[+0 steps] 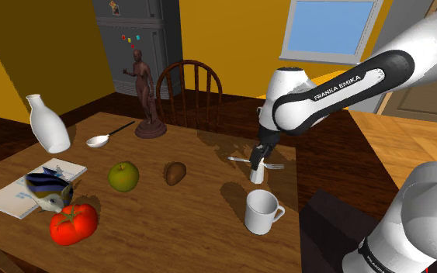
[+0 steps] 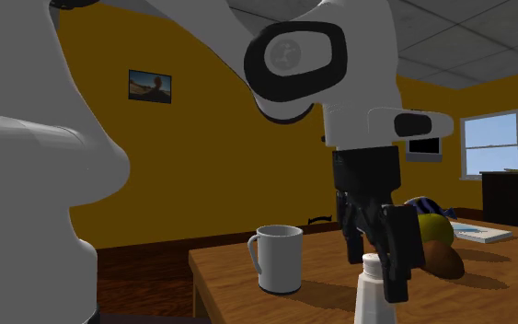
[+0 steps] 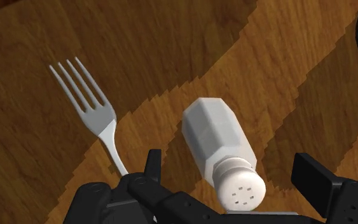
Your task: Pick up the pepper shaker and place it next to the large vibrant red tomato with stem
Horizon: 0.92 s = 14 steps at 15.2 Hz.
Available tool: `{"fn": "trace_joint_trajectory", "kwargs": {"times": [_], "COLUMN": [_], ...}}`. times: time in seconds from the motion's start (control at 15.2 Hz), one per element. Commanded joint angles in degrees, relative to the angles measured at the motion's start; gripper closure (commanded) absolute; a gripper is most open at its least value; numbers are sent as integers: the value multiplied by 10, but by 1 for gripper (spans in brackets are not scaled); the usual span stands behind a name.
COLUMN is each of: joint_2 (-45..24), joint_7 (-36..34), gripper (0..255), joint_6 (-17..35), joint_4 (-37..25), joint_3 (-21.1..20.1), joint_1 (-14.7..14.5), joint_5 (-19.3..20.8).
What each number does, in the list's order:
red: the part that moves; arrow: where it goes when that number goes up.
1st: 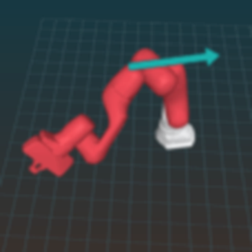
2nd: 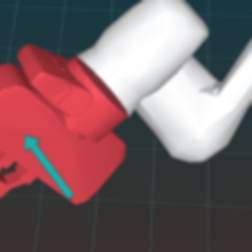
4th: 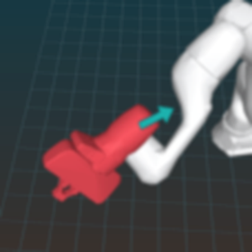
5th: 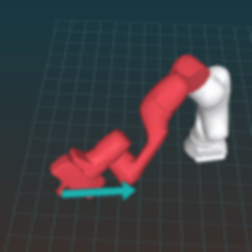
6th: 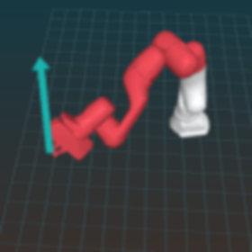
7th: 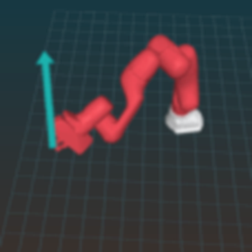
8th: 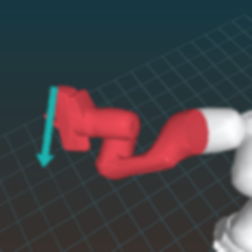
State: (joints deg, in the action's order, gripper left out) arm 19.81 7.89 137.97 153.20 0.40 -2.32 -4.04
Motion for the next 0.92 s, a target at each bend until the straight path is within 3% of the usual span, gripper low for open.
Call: {"fn": "trace_joint_trajectory", "kwargs": {"times": [0.0, 0.46, 0.53, 0.86], "joint_2": [-10, -10, -10, -10], "joint_7": [0, 0, 0, -1], "gripper": [0, 0, 255, 255], "joint_6": [14, 14, 14, 14], "joint_4": [4, 4, 4, 4], "joint_3": [-1, -1, -1, -1], "joint_1": [-1, -1, -1, -1], "joint_5": [-1, -1, -1, -1]}}
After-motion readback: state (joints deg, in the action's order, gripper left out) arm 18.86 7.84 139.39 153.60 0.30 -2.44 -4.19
